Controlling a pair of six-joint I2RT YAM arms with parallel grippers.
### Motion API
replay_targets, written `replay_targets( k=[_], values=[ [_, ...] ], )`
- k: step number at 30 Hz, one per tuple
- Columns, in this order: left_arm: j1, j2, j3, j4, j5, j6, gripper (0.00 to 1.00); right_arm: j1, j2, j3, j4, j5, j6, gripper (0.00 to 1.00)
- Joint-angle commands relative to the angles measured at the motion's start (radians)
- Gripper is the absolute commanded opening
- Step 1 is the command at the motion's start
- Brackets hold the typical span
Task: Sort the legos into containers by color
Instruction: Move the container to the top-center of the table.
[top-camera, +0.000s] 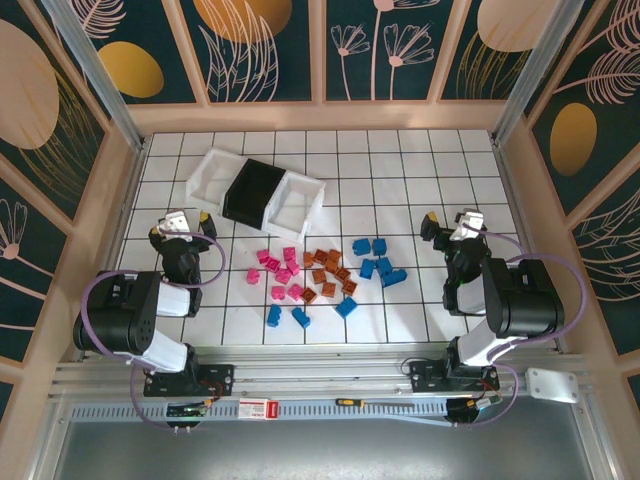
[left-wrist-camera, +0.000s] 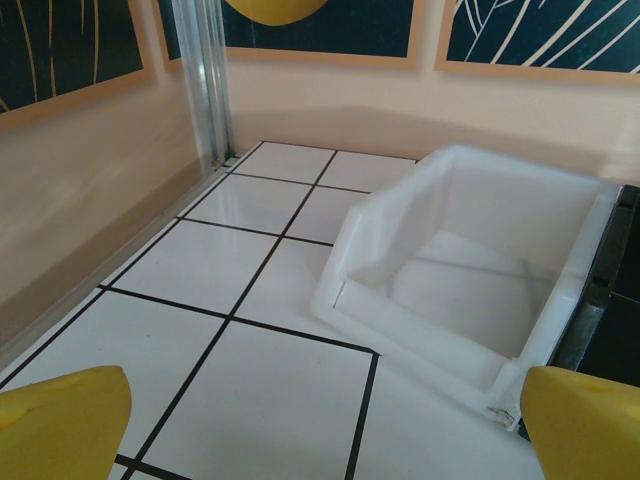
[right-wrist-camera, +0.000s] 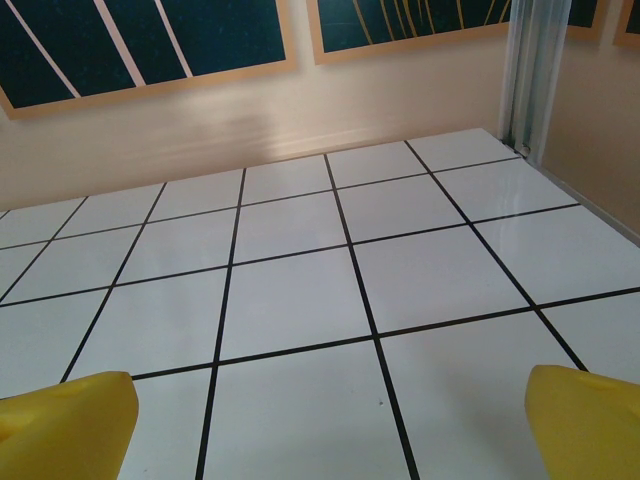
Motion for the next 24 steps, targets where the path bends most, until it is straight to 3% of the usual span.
replay_targets(
  k=[1, 24],
  values=[
    [0.005, -0.004, -0.001, 0.056, 0.013, -0.013, 0.99, 0.006, 0.005, 0.011, 0.021, -0.004, -0.022, 0.99],
    [0.004, -0.002, 0.000, 0.055, 0.012, -0.013, 0.99, 0.001, 0.005, 0.017, 0.013, -0.004, -0.013, 0.99]
  ],
)
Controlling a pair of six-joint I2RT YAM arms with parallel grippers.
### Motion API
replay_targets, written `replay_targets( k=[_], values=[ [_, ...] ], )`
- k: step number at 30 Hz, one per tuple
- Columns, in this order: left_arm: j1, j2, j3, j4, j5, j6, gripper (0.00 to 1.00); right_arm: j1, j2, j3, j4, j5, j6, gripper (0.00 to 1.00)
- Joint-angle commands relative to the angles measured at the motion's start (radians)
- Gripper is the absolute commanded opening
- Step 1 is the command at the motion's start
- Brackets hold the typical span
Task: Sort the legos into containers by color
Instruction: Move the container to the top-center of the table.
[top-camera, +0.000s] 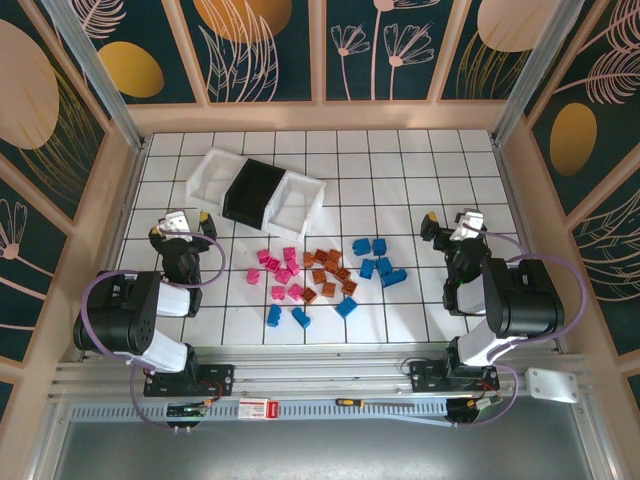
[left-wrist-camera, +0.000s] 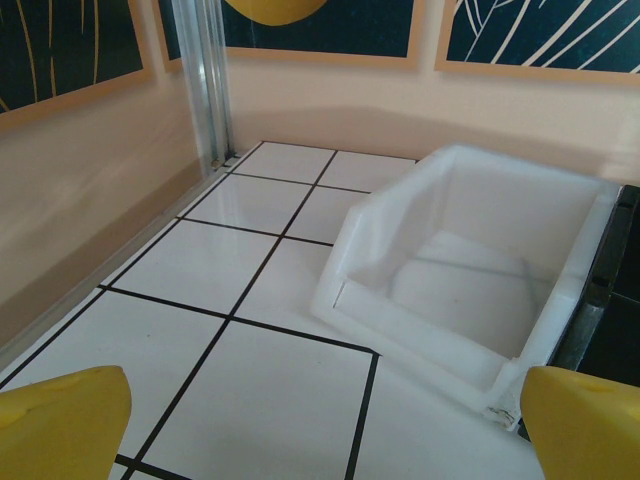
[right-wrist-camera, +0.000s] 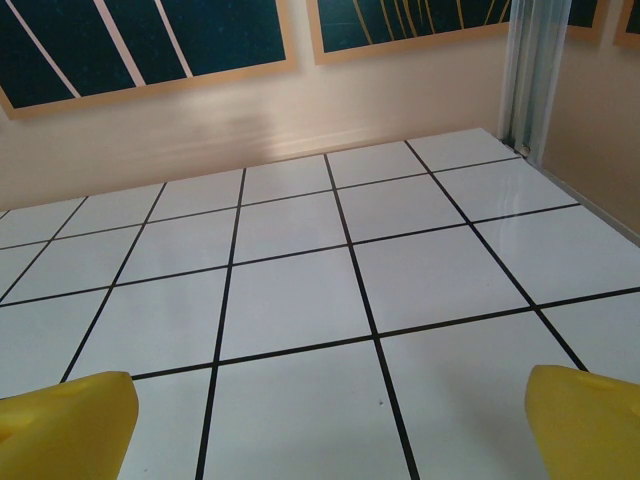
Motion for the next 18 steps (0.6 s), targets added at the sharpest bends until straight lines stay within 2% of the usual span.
replay_targets(
  k=[1, 4, 7, 10, 18],
  values=[
    [0.005, -0.004, 0.000, 0.056, 0.011, -0.012, 0.99, -0.005, 0.004, 0.016, 0.010, -0.004, -0.010, 0.99],
    [0.004, -0.016, 0.002, 0.043, -0.002, -0.016, 0.99, -0.017, 0.001, 0.013, 0.017, -0.029, 0.004, 0.99],
    [0.005, -0.094, 0.089, -0.185, -0.005, -0.021, 0.99, -0.016, -0.092, 0.027, -0.084, -0.013, 0.008, 0.99],
    [0.004, -0.139, 0.160, -0.327, -0.022, -0.023, 0.99, -0.015, -0.167, 0.060, -0.217, 0.014, 0.019, 0.99],
    [0.005, -0.309, 0.134, -0.334, -0.103, -0.186, 0.99, 0.012, -0.351, 0.143, -0.535, 0.171, 0.113, 0.99]
  ],
)
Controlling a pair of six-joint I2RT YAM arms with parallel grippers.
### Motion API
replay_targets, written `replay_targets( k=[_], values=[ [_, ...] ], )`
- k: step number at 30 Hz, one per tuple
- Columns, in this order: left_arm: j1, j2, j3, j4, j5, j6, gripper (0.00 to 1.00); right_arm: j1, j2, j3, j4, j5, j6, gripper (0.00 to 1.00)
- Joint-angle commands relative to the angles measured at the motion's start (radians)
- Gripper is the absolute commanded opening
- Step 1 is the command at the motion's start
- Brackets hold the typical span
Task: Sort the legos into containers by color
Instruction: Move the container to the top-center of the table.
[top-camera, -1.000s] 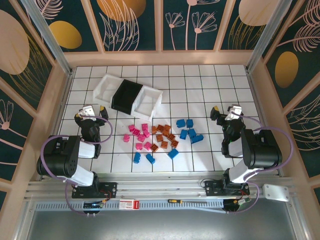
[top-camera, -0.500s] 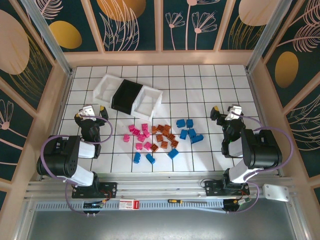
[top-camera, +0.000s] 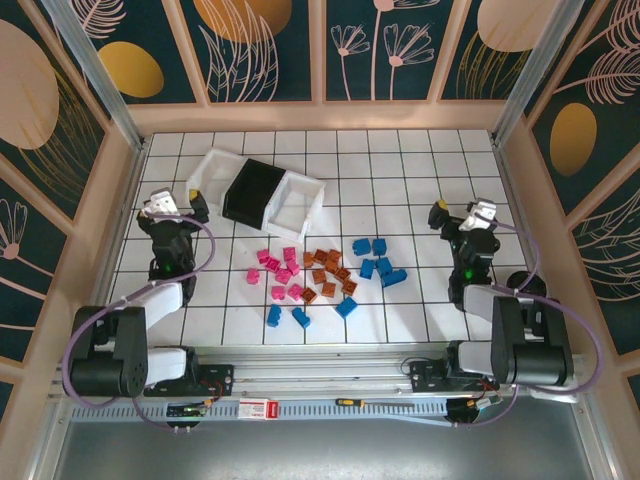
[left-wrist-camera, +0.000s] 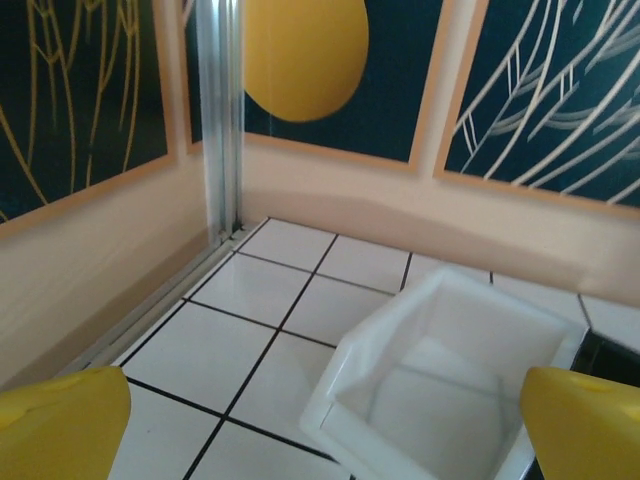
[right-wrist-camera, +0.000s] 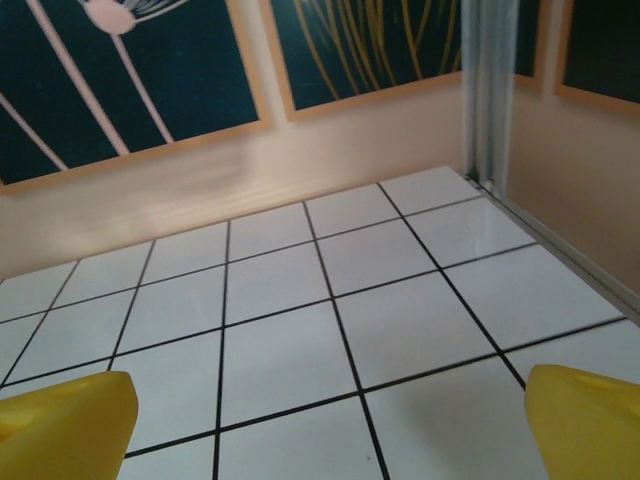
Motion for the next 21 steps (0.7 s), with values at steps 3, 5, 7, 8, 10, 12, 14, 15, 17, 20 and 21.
replay_targets(
  k=[3, 5, 7, 8, 10, 12, 14, 15, 17, 20, 21],
  values=[
    [0.005, -0.075, 0.047, -0.159, -0.233, -0.362, 0.99, 0.048, -0.073, 0.136, -0.297, 0.218, 0.126, 0.99],
    [0.004, -0.101, 0.154, -0.506, -0.358, -0.676, 0.99, 0.035, -0.077, 0.182, -0.344, 0.136, 0.218, 0.99],
    [0.006, -0.124, 0.194, -0.644, -0.354, -0.763, 0.99, 0.003, -0.091, 0.181, -0.336, -0.037, 0.381, 0.99],
    [0.005, -0.141, 0.180, -0.602, -0.311, -0.722, 0.99, -0.010, -0.100, 0.168, -0.338, -0.065, 0.463, 0.99],
    [0.004, -0.191, 0.133, -0.526, -0.247, -0.705, 0.99, -0.063, -0.096, 0.140, -0.335, -0.141, 0.648, 0.99],
    [0.005, -0.246, 0.085, -0.468, -0.200, -0.703, 0.99, -0.112, -0.042, 0.118, -0.231, -0.312, 0.707, 0.99],
    [0.006, -0.280, 0.058, -0.385, -0.077, -0.615, 0.99, -0.118, 0.021, 0.140, -0.210, -0.407, 0.713, 0.99],
    [0.004, -0.280, 0.074, -0.383, -0.001, -0.570, 0.99, -0.112, 0.046, 0.162, -0.233, -0.434, 0.716, 0.99],
    [0.004, -0.245, 0.150, -0.464, 0.119, -0.507, 0.99, -0.092, 0.083, 0.198, -0.274, -0.476, 0.690, 0.99],
    [0.004, -0.118, 0.302, -0.595, 0.333, -0.430, 0.84, -0.024, 0.117, 0.269, -0.378, -0.486, 0.595, 0.99],
    [-0.002, -0.066, 0.352, -0.635, 0.376, -0.418, 0.84, 0.000, 0.132, 0.292, -0.415, -0.481, 0.567, 0.99]
  ],
)
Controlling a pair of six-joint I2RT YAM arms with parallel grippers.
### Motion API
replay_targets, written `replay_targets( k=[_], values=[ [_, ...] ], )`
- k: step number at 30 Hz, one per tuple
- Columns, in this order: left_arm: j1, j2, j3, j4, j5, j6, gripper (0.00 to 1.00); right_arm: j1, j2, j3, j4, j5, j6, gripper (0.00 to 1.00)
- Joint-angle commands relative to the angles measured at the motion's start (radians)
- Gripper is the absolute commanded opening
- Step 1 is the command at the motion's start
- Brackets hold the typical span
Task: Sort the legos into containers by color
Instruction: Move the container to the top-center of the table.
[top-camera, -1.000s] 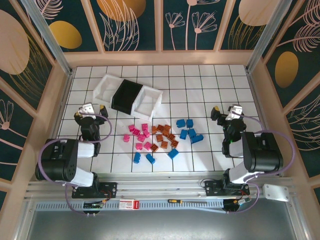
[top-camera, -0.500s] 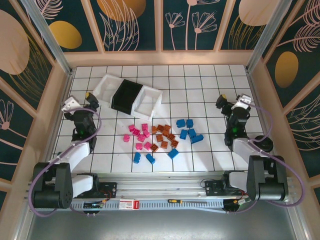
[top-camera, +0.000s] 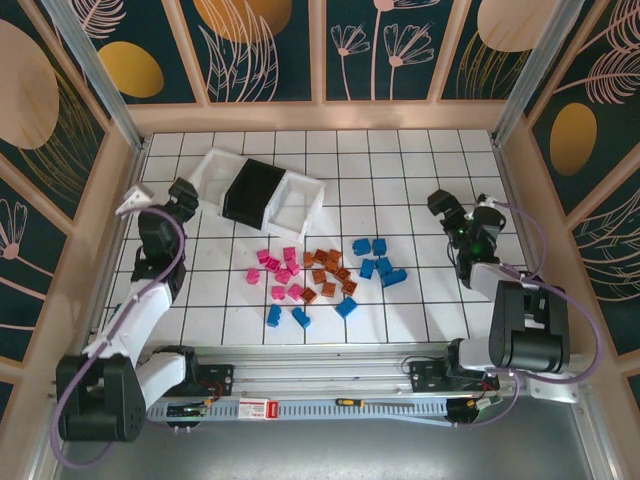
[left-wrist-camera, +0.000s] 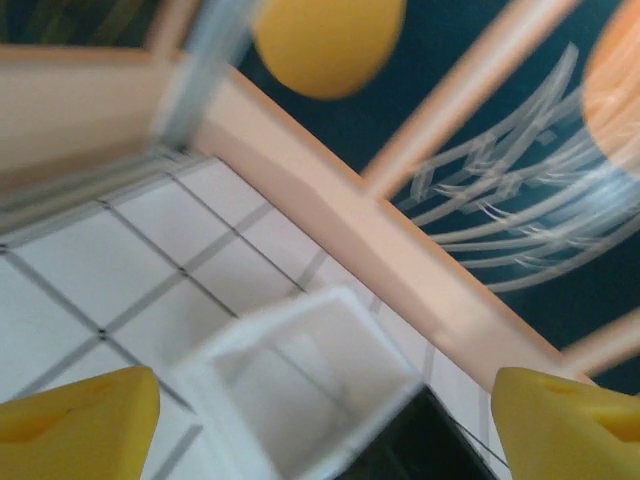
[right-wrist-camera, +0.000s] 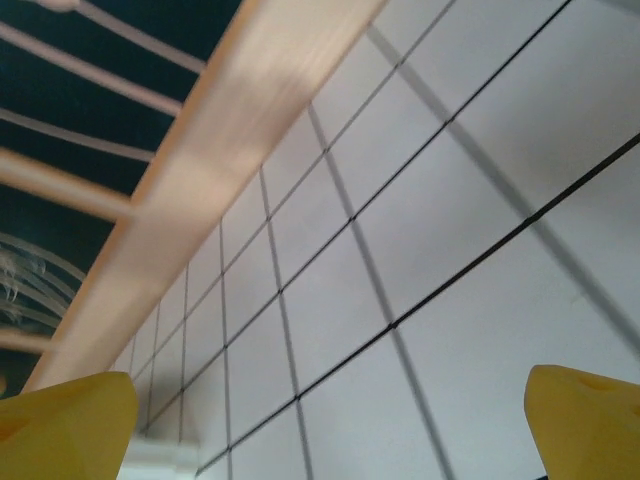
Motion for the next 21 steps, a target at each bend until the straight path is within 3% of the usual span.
replay_targets(
  k=[1, 3, 4, 12, 21],
  values=[
    [-0.014, 0.130, 0.166, -0.150, 0.278, 0.104, 0.88, 0.075, 0.028, 0.102, -0.090, -0.076, -0.075, 0.99],
    [-0.048, 0.218, 0.248, -0.225, 0.293, 0.153, 0.99, 0.121, 0.047, 0.127, -0.134, -0.050, -0.110, 0.98],
    [-0.067, 0.250, 0.276, -0.248, 0.293, 0.177, 0.99, 0.137, 0.053, 0.131, -0.141, -0.043, -0.121, 0.97],
    [-0.187, 0.465, 0.423, -0.336, 0.299, 0.279, 0.77, 0.178, 0.064, 0.146, -0.224, -0.002, -0.181, 0.96],
    [-0.302, 0.677, 0.603, -0.433, 0.194, 0.370, 0.70, 0.190, 0.075, 0.144, -0.262, 0.005, -0.196, 0.96]
  ],
)
